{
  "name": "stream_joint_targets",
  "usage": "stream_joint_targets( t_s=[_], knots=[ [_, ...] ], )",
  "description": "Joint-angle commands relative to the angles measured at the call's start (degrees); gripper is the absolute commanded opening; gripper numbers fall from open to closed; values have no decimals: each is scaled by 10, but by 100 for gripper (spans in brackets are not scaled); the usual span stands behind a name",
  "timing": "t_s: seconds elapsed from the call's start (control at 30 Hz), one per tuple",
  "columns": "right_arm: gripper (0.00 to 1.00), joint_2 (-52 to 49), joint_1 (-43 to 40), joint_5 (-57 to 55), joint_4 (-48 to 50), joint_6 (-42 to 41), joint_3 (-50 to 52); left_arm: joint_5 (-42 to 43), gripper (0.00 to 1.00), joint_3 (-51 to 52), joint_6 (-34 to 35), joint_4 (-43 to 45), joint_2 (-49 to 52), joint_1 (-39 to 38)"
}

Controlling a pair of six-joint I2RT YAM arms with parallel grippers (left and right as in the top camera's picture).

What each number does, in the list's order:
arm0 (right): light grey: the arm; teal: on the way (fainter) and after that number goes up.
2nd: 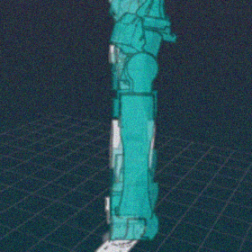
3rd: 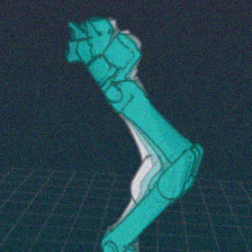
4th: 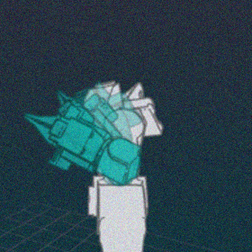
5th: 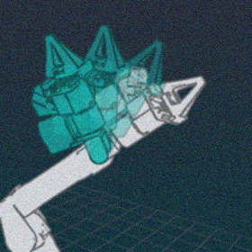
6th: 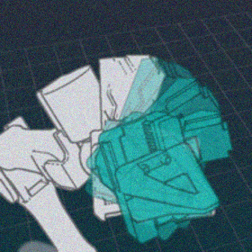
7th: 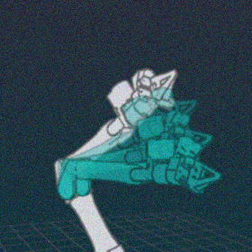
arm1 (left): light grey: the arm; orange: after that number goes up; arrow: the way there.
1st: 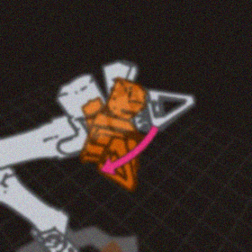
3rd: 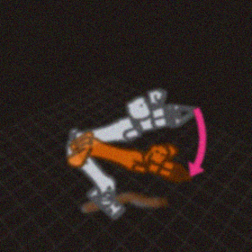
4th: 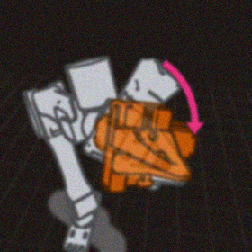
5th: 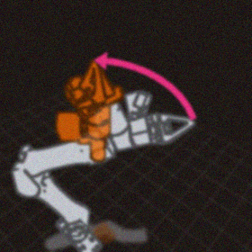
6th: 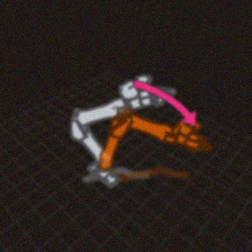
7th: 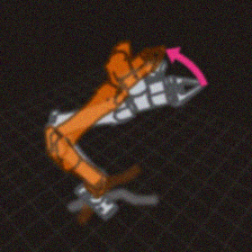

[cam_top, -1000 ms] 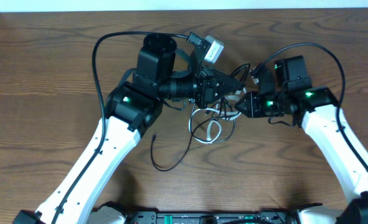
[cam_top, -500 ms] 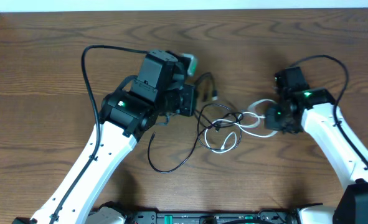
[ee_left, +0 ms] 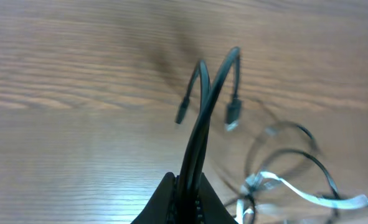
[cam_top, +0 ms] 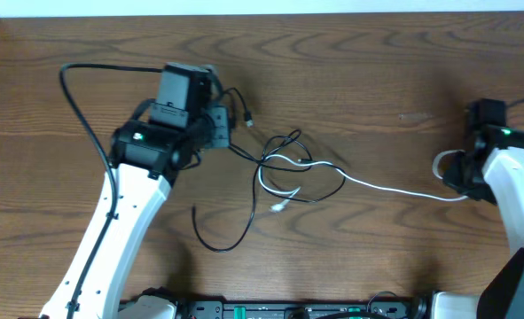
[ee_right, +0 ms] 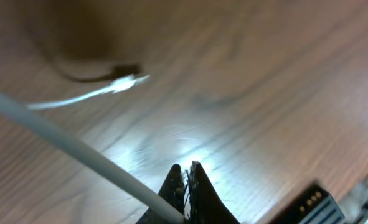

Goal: Untangle cables
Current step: 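Pull the white cable far right with the right gripper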

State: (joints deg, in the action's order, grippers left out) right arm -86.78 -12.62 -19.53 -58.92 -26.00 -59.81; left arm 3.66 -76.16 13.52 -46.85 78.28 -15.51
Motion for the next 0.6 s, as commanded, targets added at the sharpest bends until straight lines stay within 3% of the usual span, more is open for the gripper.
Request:
stream_joint_targets(
  t_s=[0.0,0.33,0.57],
  knots=[
    [1,-1,-51,-3,-3,-23,0,-17,7,-6,9,-2,-5,36],
    [1,-1,-181,85,0,-23,0,-15,7,-6,122,-5,-5,87],
    [1,-1,-228,134,14,-15,0,8,7,-6,134,-2,-5,81]
  ],
)
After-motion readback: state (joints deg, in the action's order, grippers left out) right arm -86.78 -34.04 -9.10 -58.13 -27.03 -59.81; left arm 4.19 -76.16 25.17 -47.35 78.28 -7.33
